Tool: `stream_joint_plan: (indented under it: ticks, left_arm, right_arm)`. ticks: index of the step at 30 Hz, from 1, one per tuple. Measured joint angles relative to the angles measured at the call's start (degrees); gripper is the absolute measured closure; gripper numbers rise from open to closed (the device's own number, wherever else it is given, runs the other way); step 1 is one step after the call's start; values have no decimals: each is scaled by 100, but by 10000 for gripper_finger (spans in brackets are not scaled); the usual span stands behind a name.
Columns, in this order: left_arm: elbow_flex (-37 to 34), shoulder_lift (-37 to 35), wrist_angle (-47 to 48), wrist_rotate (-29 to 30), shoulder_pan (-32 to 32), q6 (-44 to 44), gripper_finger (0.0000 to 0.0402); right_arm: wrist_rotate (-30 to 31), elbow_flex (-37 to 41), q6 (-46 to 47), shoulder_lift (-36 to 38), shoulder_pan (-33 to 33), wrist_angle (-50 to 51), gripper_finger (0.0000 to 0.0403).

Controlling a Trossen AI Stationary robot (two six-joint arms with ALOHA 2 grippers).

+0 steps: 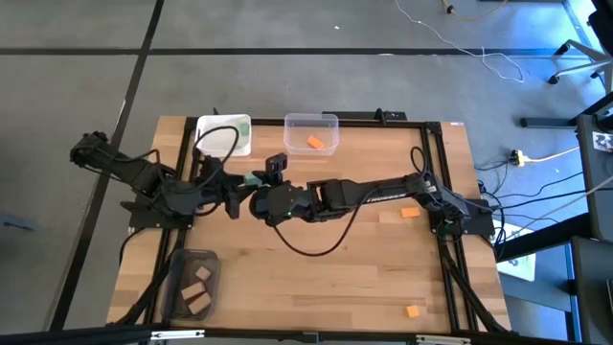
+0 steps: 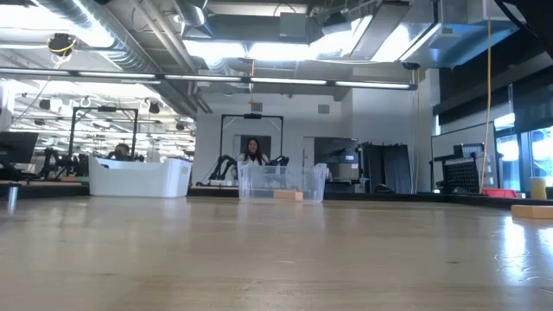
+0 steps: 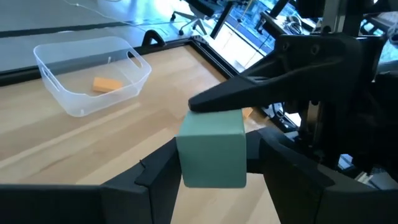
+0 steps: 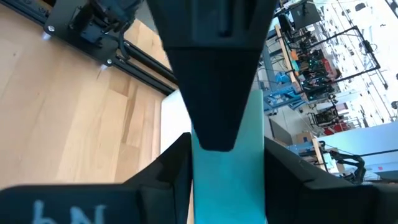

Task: Sort & place blocks by color
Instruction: Put the blue block into the white bin

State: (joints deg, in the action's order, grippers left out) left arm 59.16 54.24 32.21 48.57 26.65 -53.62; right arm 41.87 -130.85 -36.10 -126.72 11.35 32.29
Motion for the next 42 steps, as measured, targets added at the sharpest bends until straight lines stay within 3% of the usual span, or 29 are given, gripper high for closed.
stream_joint_plan:
  ticks: [13,22,35,42]
  left_arm:
    - [4,116,17,18,0,22,202]
    - [7,131,-27,212,-13,214,273]
    - [7,131,-16,237,-15,384,273]
    - [9,133,78,274,-7,555,274]
  right_arm:
    - [-149,7,0,0,0,18,269]
    - [-80,7,-6,0,0,-6,269]
    - [-102,7,-11,0,0,-4,268]
    - [3,7,2,0,0,38,203]
